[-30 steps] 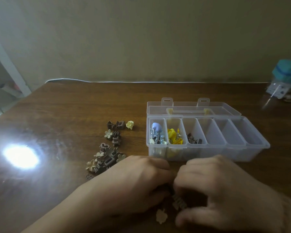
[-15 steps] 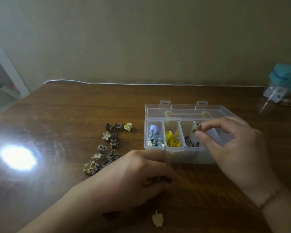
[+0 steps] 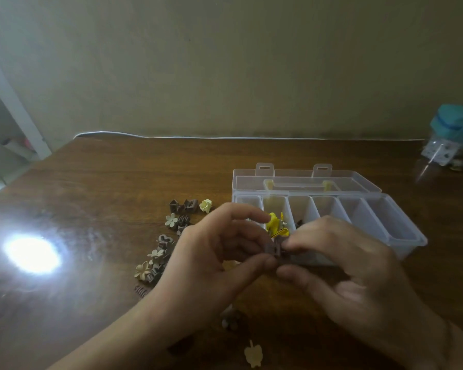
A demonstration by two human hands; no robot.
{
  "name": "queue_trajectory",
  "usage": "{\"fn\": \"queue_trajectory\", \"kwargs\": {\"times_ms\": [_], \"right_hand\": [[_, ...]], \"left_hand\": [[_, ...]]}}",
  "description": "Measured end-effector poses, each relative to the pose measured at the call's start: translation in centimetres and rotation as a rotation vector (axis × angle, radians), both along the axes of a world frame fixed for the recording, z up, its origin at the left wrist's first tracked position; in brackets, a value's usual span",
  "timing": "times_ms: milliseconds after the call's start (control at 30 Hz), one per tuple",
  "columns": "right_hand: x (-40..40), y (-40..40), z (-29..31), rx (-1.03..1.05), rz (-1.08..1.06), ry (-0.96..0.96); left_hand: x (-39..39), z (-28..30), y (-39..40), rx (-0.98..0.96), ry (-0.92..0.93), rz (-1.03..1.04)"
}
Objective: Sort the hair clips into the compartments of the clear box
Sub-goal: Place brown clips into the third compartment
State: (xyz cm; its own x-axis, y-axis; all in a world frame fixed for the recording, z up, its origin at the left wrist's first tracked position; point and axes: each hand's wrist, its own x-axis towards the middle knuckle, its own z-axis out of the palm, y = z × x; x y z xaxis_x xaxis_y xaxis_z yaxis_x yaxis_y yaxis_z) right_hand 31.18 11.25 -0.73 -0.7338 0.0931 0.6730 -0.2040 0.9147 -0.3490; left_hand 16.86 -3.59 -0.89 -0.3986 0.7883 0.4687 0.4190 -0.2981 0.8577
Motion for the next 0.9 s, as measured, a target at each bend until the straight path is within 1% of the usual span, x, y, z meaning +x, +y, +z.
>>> {"fn": "queue_trajectory", "kwargs": {"times_ms": [67, 167, 233, 267, 300, 333, 367, 400, 433, 500, 533, 567, 600, 633, 700, 733, 767, 800, 833, 867, 900], "right_hand": [[0.3, -0.1, 0.1, -0.025, 0.0, -0.018], [0.1, 0.0, 0.1, -0.047, 0.017, -0.013], [-0.7, 0.4, 0.3, -0.111, -0.007, -0.097], [-1.1, 0.7, 0.3, -0.115, -0.06, -0.163], [-1.2, 1.0, 0.3, -0.107, -0.103, -0.187], [-1.1, 1.0, 0.4, -0.083, -0.127, -0.119], [-0.7, 1.1, 0.4, -0.055, -0.154, 0.015], [-0.2, 1.0, 0.5, -0.054, -0.216, 0.112], [0.2, 1.1, 0.6, -0.084, -0.28, 0.145], [0.0, 1.9, 0.1, -0.14, -0.378, 0.097], [-0.2, 2.2, -0.2, -0.151, -0.407, 0.026], [-0.6, 2.6, -0.4, -0.144, -0.424, -0.042], [-0.8, 2.9, -0.6, -0.124, -0.439, -0.065], [-0.7, 2.8, -0.7, -0.11, -0.431, -0.041], [-0.2, 2.3, -0.3, -0.042, -0.393, 0.086], [0.1, 1.8, -0.1, 0.01, -0.34, 0.143], [0.4, 1.1, 0.2, 0.059, -0.241, 0.162], [0.5, 0.2, 0.3, 0.105, -0.096, 0.131], [0.5, -0.7, 0.3, 0.162, 0.065, 0.054], [0.4, -1.4, 0.0, 0.241, 0.185, -0.052], [0.1, -2.0, -0.5, 0.35, 0.245, -0.157]], "left_hand": [[0.1, 0.2, -0.1, 0.021, 0.011, -0.001], [0.3, 0.3, -0.1, 0.007, 0.176, -0.008], [0.3, 0.3, -0.3, -0.016, 0.235, -0.023], [0.4, 0.4, -0.4, -0.025, 0.253, -0.035], [0.4, 0.4, -0.5, -0.032, 0.272, -0.047], [0.4, 0.5, -0.6, -0.04, 0.299, -0.06], [0.4, 0.6, -0.7, -0.053, 0.339, -0.077], [0.2, 0.8, -0.7, -0.067, 0.41, -0.082], [-0.1, 0.9, -0.8, -0.089, 0.519, -0.073], [-1.1, 1.4, -1.0, -0.136, 0.78, -0.045], [-1.6, 1.6, -1.1, -0.163, 0.862, -0.046], [-2.1, 1.7, -1.4, -0.197, 0.9, -0.059], [-2.4, 1.9, -1.7, -0.234, 0.912, -0.073], [-2.7, 2.1, -2.0, -0.273, 0.916, -0.085], [-3.1, 2.3, -2.3, -0.353, 0.924, -0.101], [-3.3, 2.3, -2.5, -0.386, 0.928, -0.099], [-3.5, 2.3, -2.5, -0.413, 0.928, -0.096], [-3.6, 2.3, -2.6, -0.441, 0.925, -0.095], [-3.6, 2.3, -2.6, -0.464, 0.922, -0.095], [-3.6, 2.3, -2.6, -0.494, 0.917, -0.1], [-3.5, 2.3, -2.7, -0.525, 0.918, -0.11]]}}
